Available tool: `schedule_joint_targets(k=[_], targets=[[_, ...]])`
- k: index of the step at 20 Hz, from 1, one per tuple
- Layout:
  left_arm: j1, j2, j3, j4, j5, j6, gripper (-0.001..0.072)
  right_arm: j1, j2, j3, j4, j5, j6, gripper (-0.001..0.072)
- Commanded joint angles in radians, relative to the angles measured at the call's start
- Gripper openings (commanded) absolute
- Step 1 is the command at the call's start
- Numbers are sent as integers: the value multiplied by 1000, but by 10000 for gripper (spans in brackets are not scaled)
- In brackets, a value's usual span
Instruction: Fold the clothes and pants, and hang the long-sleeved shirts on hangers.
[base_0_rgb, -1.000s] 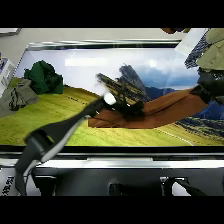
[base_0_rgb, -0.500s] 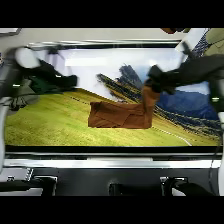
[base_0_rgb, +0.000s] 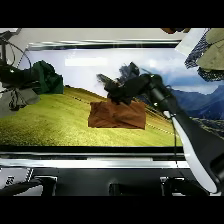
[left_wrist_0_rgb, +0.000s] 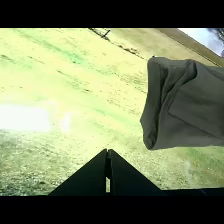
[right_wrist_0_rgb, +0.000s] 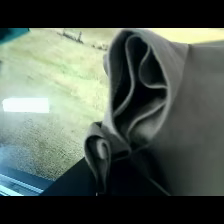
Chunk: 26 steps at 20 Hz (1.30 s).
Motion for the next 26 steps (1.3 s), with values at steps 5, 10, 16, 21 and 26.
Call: schedule_joint_targets(k=[5, 10, 16, 21, 26], targets=[[19, 0, -1, 5, 14, 10, 19, 41, -126, 1, 42, 64, 39, 32], [19, -3, -38, 5, 21, 10, 19, 41, -151, 1, 110, 146, 29, 292], [19, -3, -70, 5, 21, 6, 20, -19, -37, 2, 178, 62, -106, 669], [19, -3, -70, 5, 21, 6, 19, -380, 92, 1, 166, -197, -270, 666], [19, -3, -70, 5, 21, 7, 20, -680, 74, -101, 178, -314, -455, 666]])
